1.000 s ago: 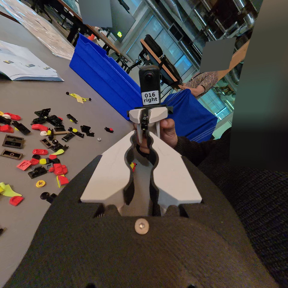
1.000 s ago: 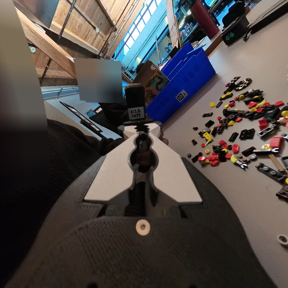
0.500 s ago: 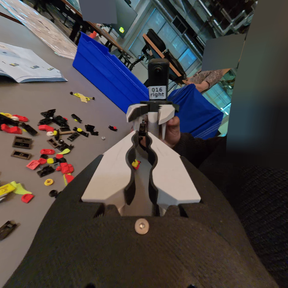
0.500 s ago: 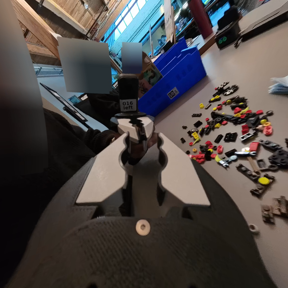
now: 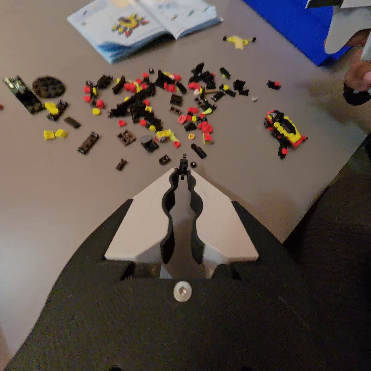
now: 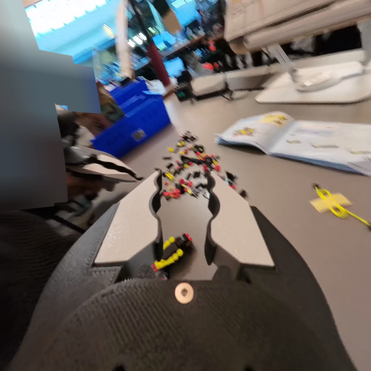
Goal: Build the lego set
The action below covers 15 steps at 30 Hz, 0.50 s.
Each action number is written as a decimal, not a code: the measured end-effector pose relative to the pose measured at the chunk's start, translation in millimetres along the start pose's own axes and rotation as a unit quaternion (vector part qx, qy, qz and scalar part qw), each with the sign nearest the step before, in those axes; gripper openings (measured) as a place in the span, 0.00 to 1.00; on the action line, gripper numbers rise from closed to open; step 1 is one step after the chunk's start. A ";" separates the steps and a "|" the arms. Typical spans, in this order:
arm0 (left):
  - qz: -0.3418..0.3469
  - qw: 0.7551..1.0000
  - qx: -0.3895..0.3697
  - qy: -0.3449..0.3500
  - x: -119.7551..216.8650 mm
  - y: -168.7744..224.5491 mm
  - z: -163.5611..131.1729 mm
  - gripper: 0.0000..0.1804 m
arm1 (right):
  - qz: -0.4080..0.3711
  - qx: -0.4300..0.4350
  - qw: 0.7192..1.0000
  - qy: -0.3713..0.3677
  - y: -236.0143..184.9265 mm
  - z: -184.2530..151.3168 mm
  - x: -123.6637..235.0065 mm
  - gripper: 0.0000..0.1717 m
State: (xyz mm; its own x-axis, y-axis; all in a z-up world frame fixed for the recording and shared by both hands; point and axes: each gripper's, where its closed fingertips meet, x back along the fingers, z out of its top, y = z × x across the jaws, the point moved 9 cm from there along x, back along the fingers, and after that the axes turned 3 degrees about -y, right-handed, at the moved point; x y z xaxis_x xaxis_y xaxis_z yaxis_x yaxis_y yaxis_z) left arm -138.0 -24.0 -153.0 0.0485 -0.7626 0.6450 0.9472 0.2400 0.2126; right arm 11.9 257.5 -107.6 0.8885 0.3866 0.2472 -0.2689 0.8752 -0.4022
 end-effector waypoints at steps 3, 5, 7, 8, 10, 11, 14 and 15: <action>0.015 0.999 0.022 -0.025 -5.4 4.6 -10.7 0.03 | 0.000 -0.008 1.000 -0.026 -0.1 -7.8 -5.7 0.23; 0.043 0.998 0.020 -0.040 -7.3 4.7 -15.7 0.03 | 0.002 -0.010 0.999 -0.031 -0.3 -8.9 -8.1 0.23; 0.053 0.997 0.031 -0.044 -7.1 4.5 -19.8 0.03 | -0.003 -0.007 0.999 -0.035 1.0 -9.6 -9.0 0.23; 0.054 0.997 0.042 -0.045 -7.3 4.3 -21.9 0.03 | -0.006 -0.006 0.999 -0.038 2.1 -10.2 -9.1 0.23; 0.062 0.995 0.057 -0.049 -7.4 2.6 -25.7 0.03 | -0.014 -0.006 0.999 -0.040 5.1 -11.1 -8.8 0.23; 0.067 0.995 0.061 -0.050 -7.2 1.6 -26.5 0.03 | -0.019 -0.004 0.999 -0.041 6.9 -11.1 -8.4 0.23; 0.082 0.993 0.067 -0.049 -7.0 -0.8 -26.6 0.03 | -0.048 0.016 0.998 -0.043 13.4 -8.7 -3.7 0.22; 0.083 0.993 0.069 -0.050 -7.4 -1.0 -27.1 0.03 | -0.061 0.027 0.997 -0.045 15.8 -7.3 -1.2 0.22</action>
State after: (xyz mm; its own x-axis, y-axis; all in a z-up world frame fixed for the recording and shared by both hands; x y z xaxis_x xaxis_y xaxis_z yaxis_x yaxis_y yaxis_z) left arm -130.7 -34.8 -177.9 0.1626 -0.6435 0.7480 0.8763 0.4426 0.1904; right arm 9.4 268.8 -120.7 0.8801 0.2978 0.3698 -0.1823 0.9311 -0.3160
